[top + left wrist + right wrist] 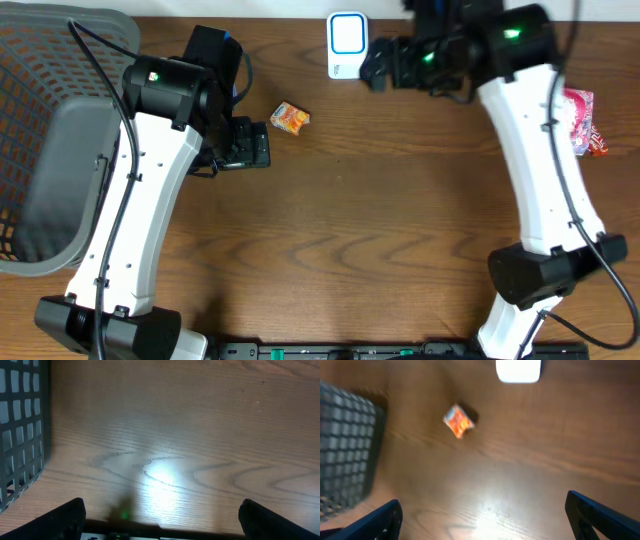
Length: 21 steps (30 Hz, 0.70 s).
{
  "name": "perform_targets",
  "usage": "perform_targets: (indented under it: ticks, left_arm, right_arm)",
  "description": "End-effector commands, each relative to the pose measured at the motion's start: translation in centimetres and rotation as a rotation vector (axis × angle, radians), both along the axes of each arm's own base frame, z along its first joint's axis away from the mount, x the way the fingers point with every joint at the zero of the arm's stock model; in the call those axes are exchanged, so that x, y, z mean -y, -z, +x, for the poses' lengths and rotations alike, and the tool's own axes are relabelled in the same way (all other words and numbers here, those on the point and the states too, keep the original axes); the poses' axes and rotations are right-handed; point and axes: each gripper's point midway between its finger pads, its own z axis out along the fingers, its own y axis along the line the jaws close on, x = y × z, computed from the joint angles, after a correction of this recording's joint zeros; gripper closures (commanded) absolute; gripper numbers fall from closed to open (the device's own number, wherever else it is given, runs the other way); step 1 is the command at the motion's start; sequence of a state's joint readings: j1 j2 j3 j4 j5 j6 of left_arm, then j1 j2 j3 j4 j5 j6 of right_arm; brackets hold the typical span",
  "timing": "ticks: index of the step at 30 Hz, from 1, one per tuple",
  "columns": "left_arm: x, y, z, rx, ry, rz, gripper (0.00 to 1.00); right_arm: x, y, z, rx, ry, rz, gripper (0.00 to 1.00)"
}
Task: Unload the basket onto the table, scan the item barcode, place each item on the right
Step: 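Move the right gripper leftward past the scanner toward the orange packet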
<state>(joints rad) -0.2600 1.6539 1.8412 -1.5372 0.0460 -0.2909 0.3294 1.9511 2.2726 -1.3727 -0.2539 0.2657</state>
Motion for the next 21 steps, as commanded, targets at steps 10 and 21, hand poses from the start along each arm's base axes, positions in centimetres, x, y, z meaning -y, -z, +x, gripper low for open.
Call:
perform_targets:
  ticks: [10,21]
  left_arm:
    - [-0.1,0.0,0.1,0.0,-0.002,0.006,0.02]
    - [0.3,-0.2,1.4,0.051,-0.002,-0.008,0.02]
  right_arm:
    - [-0.3,9.9,-3.0,-0.246,-0.04,-0.134,0.01]
    - [0.0,11.5,-3.8,-0.294,-0.042,-0.151,0.01]
